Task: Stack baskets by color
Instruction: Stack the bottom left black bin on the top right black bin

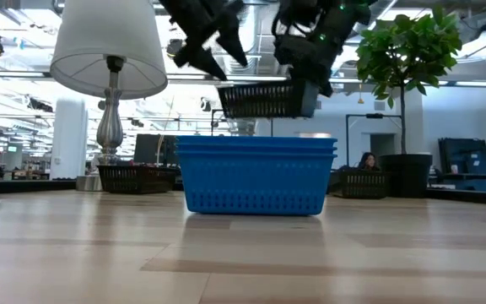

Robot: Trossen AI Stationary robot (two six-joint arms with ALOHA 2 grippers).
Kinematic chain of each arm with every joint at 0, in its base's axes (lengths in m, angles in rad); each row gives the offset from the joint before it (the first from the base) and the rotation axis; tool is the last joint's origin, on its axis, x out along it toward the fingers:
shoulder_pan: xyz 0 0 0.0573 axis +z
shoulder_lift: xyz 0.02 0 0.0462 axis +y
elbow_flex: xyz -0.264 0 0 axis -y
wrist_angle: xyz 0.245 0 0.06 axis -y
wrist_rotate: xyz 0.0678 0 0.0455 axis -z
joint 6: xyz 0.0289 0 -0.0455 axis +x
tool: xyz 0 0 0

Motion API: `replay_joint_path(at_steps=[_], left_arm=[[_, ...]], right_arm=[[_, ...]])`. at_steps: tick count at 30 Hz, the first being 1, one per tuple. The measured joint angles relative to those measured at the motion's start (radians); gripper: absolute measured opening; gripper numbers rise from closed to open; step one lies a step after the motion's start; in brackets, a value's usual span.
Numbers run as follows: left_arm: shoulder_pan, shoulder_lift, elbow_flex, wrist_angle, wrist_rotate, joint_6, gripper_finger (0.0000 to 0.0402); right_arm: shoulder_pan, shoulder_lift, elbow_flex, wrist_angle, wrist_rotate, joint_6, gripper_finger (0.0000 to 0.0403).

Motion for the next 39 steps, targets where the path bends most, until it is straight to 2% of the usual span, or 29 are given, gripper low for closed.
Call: replay_joint_path(at_steps=[5, 9, 12, 17, 22, 26, 29, 39], left_arm=[[0.003, -0.109, 0.002, 0.057, -0.064, 0.079, 0.0357], [-0.001, -0.189, 0.001, 0.058, -0.114, 0.211, 0.0358], [-0.010, -0.249, -0.005, 0.079, -0.114, 0.280, 0.0354], [-0.014, -0.379, -0.138, 0.232, -0.100, 0.313, 0.0344], [-0.016, -0.478, -0.323, 0.456, -0.024, 0.268, 0.0333], [-0.016, -0.499, -0.419, 0.573, -0.019, 0.229, 0.0328], [-0.015, -0.495, -0.437, 0.569, -0.017, 0.210, 0.0325], [-0.015, -0.465, -0.438, 0.552, -0.007, 0.205, 0.0325]], right_arm=[[-0.041, -0.006, -0.034, -0.011, 0.004, 0.020, 0.0002], [-0.084, -0.055, -0.106, 0.021, 0.002, 0.059, 0.0001], [-0.124, -0.111, -0.186, 0.057, 0.004, 0.094, 0.0001], [-0.203, -0.242, -0.331, 0.167, 0.003, 0.216, 0.0001], [-0.263, -0.344, -0.466, 0.302, 0.015, 0.346, 0.0001], [-0.294, -0.382, -0.549, 0.359, 0.015, 0.410, 0.0001], [-0.319, -0.412, -0.581, 0.384, 0.016, 0.449, 0.0001], [-0.433, -0.416, -0.585, 0.306, 0.014, 0.504, 0.0002]])
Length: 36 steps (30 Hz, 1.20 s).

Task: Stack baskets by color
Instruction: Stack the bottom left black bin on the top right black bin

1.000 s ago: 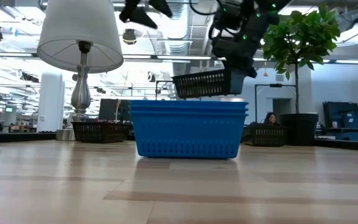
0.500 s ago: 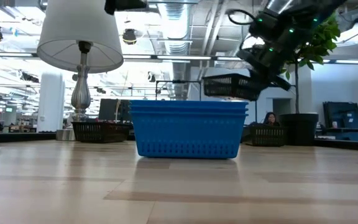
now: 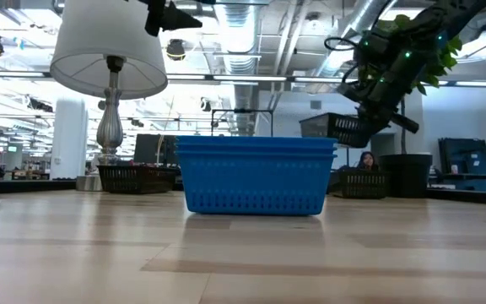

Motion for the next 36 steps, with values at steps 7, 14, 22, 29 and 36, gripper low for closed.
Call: replay_joint_path(at_steps=[7, 14, 22, 29, 36], left_arm=[[0.000, 0.000, 0.000, -0.029, 0.008, 0.000, 0.0325], [0.000, -0.001, 0.000, -0.039, 0.022, 0.018, 0.0325], [0.001, -0.001, 0.000, -0.040, 0.043, 0.020, 0.0325], [0.001, -0.001, 0.000, -0.060, 0.047, 0.004, 0.0325], [0.001, -0.001, 0.000, -0.073, 0.071, -0.021, 0.0325]], right_arm=[[-0.048, 0.000, 0.000, -0.118, 0.076, 0.054, 0.0003], [-0.049, 0.008, 0.000, -0.109, 0.140, 0.071, 0.0003], [-0.048, 0.107, 0.000, -0.085, 0.153, 0.073, 0.0004], [-0.048, 0.145, 0.000, -0.037, 0.153, 0.072, 0.0007], [-0.045, 0.145, 0.000, -0.048, 0.156, 0.073, 0.0064]])
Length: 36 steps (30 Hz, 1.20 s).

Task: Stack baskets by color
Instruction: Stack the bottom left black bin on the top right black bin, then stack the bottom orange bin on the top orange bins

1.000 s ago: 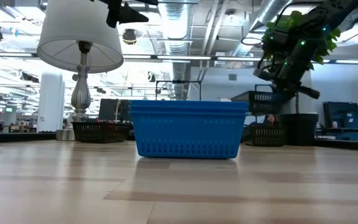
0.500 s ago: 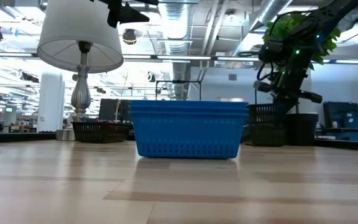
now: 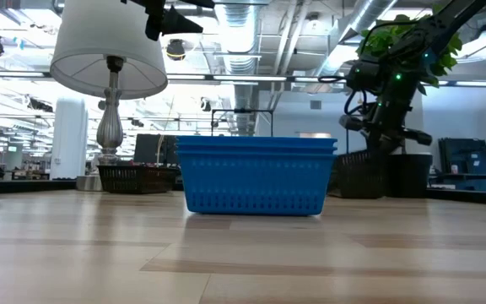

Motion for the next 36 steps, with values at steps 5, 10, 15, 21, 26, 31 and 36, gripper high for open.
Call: replay_joint_path(at_steps=[5, 10, 15, 21, 26, 31, 36], left_arm=[[0.000, 0.000, 0.000, 0.000, 0.000, -0.001, 0.0325], [0.000, 0.000, 0.000, 0.000, 0.000, 0.001, 0.0325], [0.000, 0.000, 0.000, -0.008, 0.015, 0.001, 0.0325], [0.000, 0.000, 0.000, -0.119, -0.021, 0.001, 0.0325], [0.000, 0.007, 0.001, -0.277, -0.128, -0.015, 0.0325], [0.008, 0.060, 0.002, -0.464, -0.200, -0.129, 0.0325], [0.050, 0.165, 0.002, -0.610, -0.168, -0.242, 0.0325]], right_arm=[[0.000, 0.000, 0.000, -0.004, 0.002, 0.000, 0.0106], [0.000, -0.006, 0.000, -0.006, 0.001, 0.000, 0.0147], [0.019, -0.042, 0.000, -0.005, 0.002, 0.000, 0.0184], [0.045, -0.107, 0.000, -0.001, 0.010, -0.023, 0.0207], [0.097, -0.162, 0.000, 0.005, 0.002, -0.023, 0.0208], [0.197, -0.199, 0.000, 0.058, -0.002, 0.006, 0.0202], [0.315, -0.207, 0.001, 0.157, -0.003, 0.008, 0.0199]])
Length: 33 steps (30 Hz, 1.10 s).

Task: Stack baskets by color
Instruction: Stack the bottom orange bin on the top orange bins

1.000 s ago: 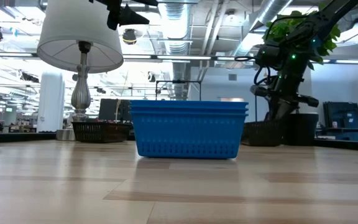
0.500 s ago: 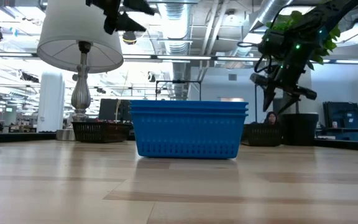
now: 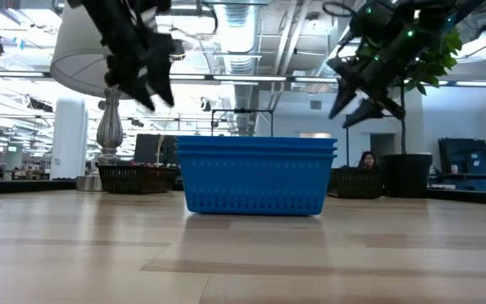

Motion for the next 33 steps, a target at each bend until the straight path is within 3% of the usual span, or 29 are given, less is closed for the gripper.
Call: replay_joint_path(at_steps=[5, 13, 17, 24, 33], left_arm=[[0.038, 0.100, 0.000, -0.036, 0.040, -0.066, 0.0325], [0.055, 0.203, 0.000, -0.030, 0.098, -0.013, 0.0325], [0.055, 0.225, 0.000, 0.002, 0.108, 0.025, 0.0325], [0.057, 0.228, 0.000, 0.072, 0.140, 0.046, 0.0325], [0.059, 0.228, 0.000, 0.126, 0.183, 0.062, 0.0325]], right_arm=[[0.088, 0.000, 0.000, 0.035, -0.052, 0.004, 0.0199], [0.242, 0.000, 0.028, 0.015, -0.482, -0.041, 0.0193], [0.382, 0.000, 0.064, -0.018, -0.597, -0.135, 0.0185], [0.611, 0.000, 0.164, -0.310, -0.623, -0.234, 0.0166], [0.825, 0.010, 0.171, -0.623, -0.578, -0.167, 0.0135]])
